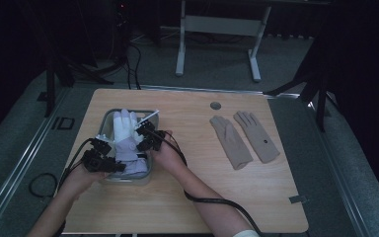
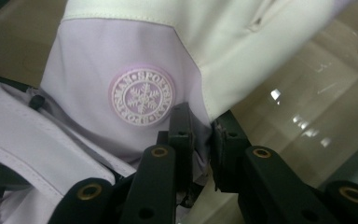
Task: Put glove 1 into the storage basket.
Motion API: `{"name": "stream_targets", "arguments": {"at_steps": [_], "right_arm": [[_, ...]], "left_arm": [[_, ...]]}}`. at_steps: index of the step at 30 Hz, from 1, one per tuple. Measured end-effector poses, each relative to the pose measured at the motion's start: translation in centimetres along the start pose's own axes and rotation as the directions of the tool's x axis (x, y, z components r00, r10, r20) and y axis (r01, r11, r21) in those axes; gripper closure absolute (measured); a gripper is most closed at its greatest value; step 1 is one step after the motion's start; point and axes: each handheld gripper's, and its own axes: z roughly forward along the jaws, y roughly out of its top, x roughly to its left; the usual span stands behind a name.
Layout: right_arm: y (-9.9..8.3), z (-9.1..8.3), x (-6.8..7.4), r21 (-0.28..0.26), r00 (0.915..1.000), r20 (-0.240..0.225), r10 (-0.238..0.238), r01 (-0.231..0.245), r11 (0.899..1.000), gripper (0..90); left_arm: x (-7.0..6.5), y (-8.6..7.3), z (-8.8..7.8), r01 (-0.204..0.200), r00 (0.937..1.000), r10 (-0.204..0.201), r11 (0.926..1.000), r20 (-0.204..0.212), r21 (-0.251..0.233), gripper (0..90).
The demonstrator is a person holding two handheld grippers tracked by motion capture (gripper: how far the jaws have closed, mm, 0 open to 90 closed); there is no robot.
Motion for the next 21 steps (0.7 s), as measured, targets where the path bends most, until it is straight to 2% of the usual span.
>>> {"name": "stream_targets", "arguments": {"at_steps": [2, 4, 6, 8, 9, 11, 13, 14, 15, 17, 19, 21], "right_arm": [[0.0, 0.1, 0.1, -0.011, 1.0000, 0.007, -0.005, 0.005, 1.000, 75.9], [0.0, -0.1, 0.2, -0.028, 0.9997, 0.010, -0.021, 0.021, 0.999, 62.6], [0.1, -0.5, 0.2, -0.062, 0.9993, -0.005, -0.037, 0.037, 0.997, 50.6], [0.2, -1.0, 0.3, -0.098, 0.9970, 0.007, -0.077, 0.078, 0.992, 40.3], [0.2, -1.4, 0.2, -0.115, 0.9962, 0.008, -0.087, 0.087, 0.989, 40.8], [0.3, -2.2, 0.1, -0.158, 0.9943, 0.005, -0.107, 0.106, 0.982, 33.6], [0.3, -3.1, 0.1, -0.194, 0.9946, -0.001, -0.104, 0.102, 0.976, 30.4], [0.4, -3.5, 0.1, -0.204, 0.9953, -0.005, -0.097, 0.094, 0.974, 24.8], [0.4, -3.8, 0.0, -0.191, 0.9943, -0.025, -0.104, 0.097, 0.977, 20.9], [0.3, -4.4, 0.0, -0.195, 0.9921, -0.047, -0.116, 0.105, 0.975, 19.5], [0.2, -4.9, 0.0, -0.205, 0.9913, -0.051, -0.122, 0.109, 0.973, 17.0], [-0.1, -5.3, -0.1, -0.211, 0.9897, -0.032, -0.140, 0.130, 0.969, 15.8]], "left_arm": [[0.0, -0.2, -0.1, 0.009, 0.9999, -0.009, 0.9996, -0.011, -0.027, 54.8], [-0.1, -0.4, -0.3, 0.016, 0.9995, -0.017, 0.9983, -0.026, -0.056, 54.1], [-0.3, -0.6, -0.6, 0.020, 0.9984, -0.024, 0.9961, -0.050, -0.086, 53.7], [-0.3, -0.9, -1.3, 0.036, 0.9973, -0.044, 0.9910, -0.059, -0.129, 53.1], [-0.4, -1.0, -1.6, 0.037, 0.9966, -0.048, 0.9878, -0.068, -0.151, 52.9], [-0.5, -1.1, -2.3, 0.033, 0.9948, -0.050, 0.9821, -0.089, -0.186, 52.1], [-0.8, -1.1, -3.0, 0.026, 0.9946, -0.046, 0.9777, -0.092, -0.208, 52.0], [-1.1, -1.1, -3.2, 0.022, 0.9950, -0.042, 0.9762, -0.090, -0.216, 52.1], [-1.4, -1.0, -3.3, 0.015, 0.9956, -0.035, 0.9751, -0.088, -0.221, 52.2], [-2.1, -0.9, -3.4, -0.007, 0.9963, -0.013, 0.9745, -0.085, -0.224, 53.0], [-2.9, -0.6, -3.4, -0.023, 0.9973, 0.006, 0.9720, -0.073, -0.234, 53.5], [-3.6, -0.4, -3.5, -0.038, 0.9978, 0.023, 0.9688, -0.062, -0.245, 54.2]]}}
